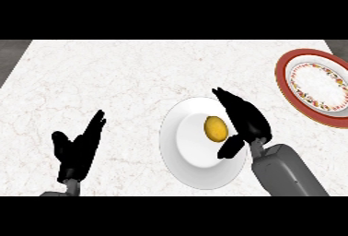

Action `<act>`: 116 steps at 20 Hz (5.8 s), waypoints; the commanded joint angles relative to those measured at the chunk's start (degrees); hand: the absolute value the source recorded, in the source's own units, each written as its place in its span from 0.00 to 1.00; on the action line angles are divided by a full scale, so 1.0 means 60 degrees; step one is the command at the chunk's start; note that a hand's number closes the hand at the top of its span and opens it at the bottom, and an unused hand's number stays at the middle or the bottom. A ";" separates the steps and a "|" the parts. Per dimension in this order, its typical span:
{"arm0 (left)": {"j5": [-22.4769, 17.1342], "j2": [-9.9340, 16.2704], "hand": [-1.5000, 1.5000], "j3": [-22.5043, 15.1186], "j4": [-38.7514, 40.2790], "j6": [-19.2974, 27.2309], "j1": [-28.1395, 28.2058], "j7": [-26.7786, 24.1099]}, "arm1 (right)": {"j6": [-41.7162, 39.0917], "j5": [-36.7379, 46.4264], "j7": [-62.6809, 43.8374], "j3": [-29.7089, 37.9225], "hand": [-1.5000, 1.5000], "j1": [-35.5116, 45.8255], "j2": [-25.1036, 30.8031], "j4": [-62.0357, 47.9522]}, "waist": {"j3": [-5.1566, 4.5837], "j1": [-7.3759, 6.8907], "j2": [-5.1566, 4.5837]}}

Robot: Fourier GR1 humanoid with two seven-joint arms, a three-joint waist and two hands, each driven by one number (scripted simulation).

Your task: Pick the lemon from the plate and place it in the plate

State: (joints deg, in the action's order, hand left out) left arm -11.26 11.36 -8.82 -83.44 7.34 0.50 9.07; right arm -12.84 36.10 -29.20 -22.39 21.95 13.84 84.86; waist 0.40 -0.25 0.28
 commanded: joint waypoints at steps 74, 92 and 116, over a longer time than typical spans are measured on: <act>0.0762 -0.0709 0.50 0.0455 -0.0180 -0.0751 -0.0073 0.0858 | 0.5073 -0.3276 1.0380 0.8603 1.00 0.2700 0.3568 -0.9116 | -0.0026 -0.0497 -0.0224; 0.0732 -0.0756 0.50 0.0543 0.0280 -0.0967 -0.0469 0.0682 | 0.2425 -0.3639 1.1175 0.9101 0.00 0.3604 0.4171 -1.1585 | 0.0019 -0.0519 -0.0336; 0.0859 -0.1000 0.50 0.0463 0.0011 -0.0831 0.0326 0.0466 | -0.2997 -0.3896 1.3131 0.9278 0.00 0.0853 0.6411 -1.2324 | 0.0022 -0.0280 -0.0227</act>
State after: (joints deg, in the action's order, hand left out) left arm -5.85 6.19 -5.21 -84.91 2.81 -0.10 11.76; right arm -25.61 11.56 42.33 34.45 31.02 51.82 10.43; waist 0.74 -2.00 -0.84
